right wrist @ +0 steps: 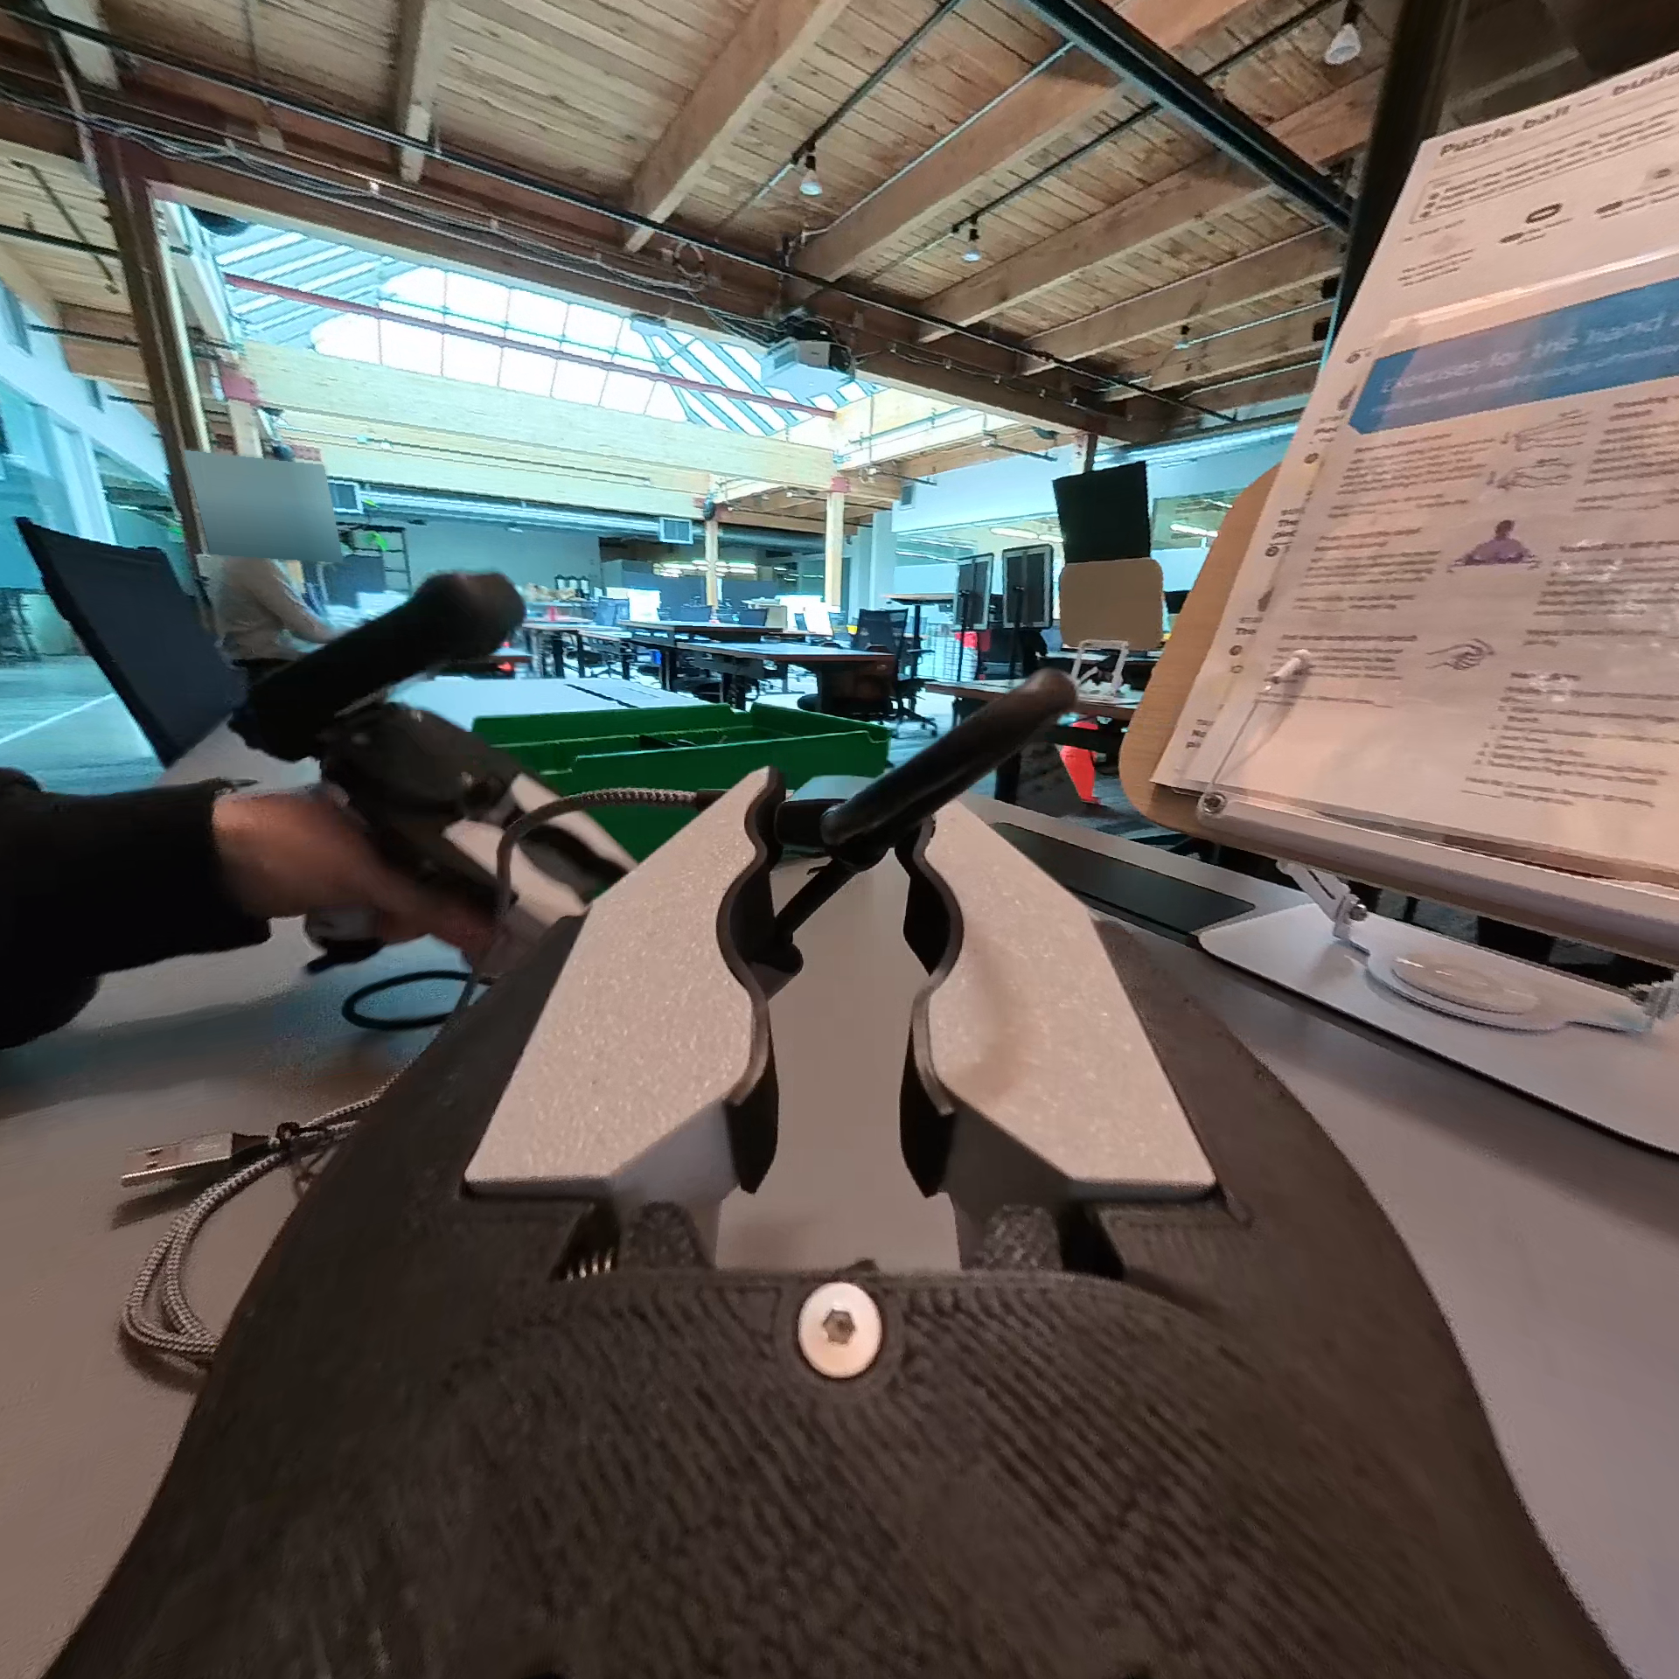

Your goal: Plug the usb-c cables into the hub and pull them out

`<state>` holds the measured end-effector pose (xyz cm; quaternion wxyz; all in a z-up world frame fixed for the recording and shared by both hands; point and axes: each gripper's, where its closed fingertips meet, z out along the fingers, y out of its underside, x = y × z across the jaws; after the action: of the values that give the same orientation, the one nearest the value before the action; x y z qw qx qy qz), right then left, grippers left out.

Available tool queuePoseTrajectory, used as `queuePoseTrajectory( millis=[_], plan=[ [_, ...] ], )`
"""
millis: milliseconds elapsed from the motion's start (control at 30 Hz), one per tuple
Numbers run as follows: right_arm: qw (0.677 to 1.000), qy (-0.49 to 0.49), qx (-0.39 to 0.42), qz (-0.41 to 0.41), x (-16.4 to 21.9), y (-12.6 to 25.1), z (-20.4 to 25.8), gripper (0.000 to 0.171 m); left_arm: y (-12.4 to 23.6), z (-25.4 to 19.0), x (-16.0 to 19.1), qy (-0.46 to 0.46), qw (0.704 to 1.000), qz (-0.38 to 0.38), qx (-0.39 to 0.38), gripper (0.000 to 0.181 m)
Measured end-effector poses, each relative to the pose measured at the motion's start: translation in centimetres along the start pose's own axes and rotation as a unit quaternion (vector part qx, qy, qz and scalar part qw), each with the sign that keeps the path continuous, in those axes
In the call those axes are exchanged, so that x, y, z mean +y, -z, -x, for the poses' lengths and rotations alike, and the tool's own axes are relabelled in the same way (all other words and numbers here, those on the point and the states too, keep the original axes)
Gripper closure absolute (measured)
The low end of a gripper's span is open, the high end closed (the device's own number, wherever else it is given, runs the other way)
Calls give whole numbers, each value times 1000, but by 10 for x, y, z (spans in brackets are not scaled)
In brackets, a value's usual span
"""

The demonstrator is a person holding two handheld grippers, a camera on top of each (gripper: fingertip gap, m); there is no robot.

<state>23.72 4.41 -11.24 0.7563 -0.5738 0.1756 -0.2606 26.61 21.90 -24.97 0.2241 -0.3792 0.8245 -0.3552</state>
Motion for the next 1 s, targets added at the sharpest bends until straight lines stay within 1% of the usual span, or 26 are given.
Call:
queuePoseTrajectory(
  millis=[33, 67, 100, 133, 200, 267, 333, 400, 433, 467, 533, 567, 633, 733, 767, 933, 1000],
  plan=[
    [1000, -4, -7, -2, -1, 0, 2, 148, 10, 13, -16, 10, 999, -34, -29, 129],
    [1000, -11, -20, -2, 0, -1, 5, 148, 24, 23, -38, 13, 995, -81, -57, 131],
    [999, -22, -34, -2, 0, -1, 9, 148, 37, 25, -60, -7, 989, -128, -74, 130],
    [999, -31, -42, -6, 0, -2, 11, 148, 49, 19, -81, -46, 981, -165, -86, 128],
    [997, -48, -66, -9, -1, -3, 19, 148, 56, -11, -109, -175, 960, -196, -99, 125],
    [996, -48, -74, -11, -2, -5, 25, 148, 48, -52, -117, -321, 922, -191, -100, 121],
    [995, -49, -89, -5, 0, -6, 31, 148, 42, -77, -123, -435, 869, -197, -130, 124],
    [994, -50, -98, 0, 2, -6, 35, 148, 39, -87, -133, -500, 820, -216, -178, 142],
    [993, -54, -107, 3, 4, -6, 38, 148, 36, -93, -134, -521, 806, -220, -177, 155],
    [993, -56, -108, 1, 4, -7, 39, 148, 33, -101, -134, -534, 799, -225, -164, 162],
    [991, -65, -114, 2, 5, -8, 42, 148, 28, -107, -134, -553, 786, -229, -159, 166],
    [992, -65, -111, 3, 5, -8, 41, 148, 27, -108, -134, -565, 776, -225, -165, 173],
    [992, -57, -109, 8, 7, -8, 40, 148, 29, -105, -139, -580, 761, -223, -186, 174],
    [992, -51, -111, 11, 9, -8, 41, 149, 34, -103, -145, -634, 715, -209, -208, 175],
    [993, -47, -110, 8, 8, -8, 41, 149, 35, -104, -147, -645, 704, -207, -212, 175],
    [993, -31, -109, 21, 12, -9, 45, 147, 34, -108, -148, -677, 677, -209, -200, 175],
    [994, -20, -102, 22, 13, -9, 44, 147, 32, -107, -148, -683, 671, -206, -203, 175]
  ],
)
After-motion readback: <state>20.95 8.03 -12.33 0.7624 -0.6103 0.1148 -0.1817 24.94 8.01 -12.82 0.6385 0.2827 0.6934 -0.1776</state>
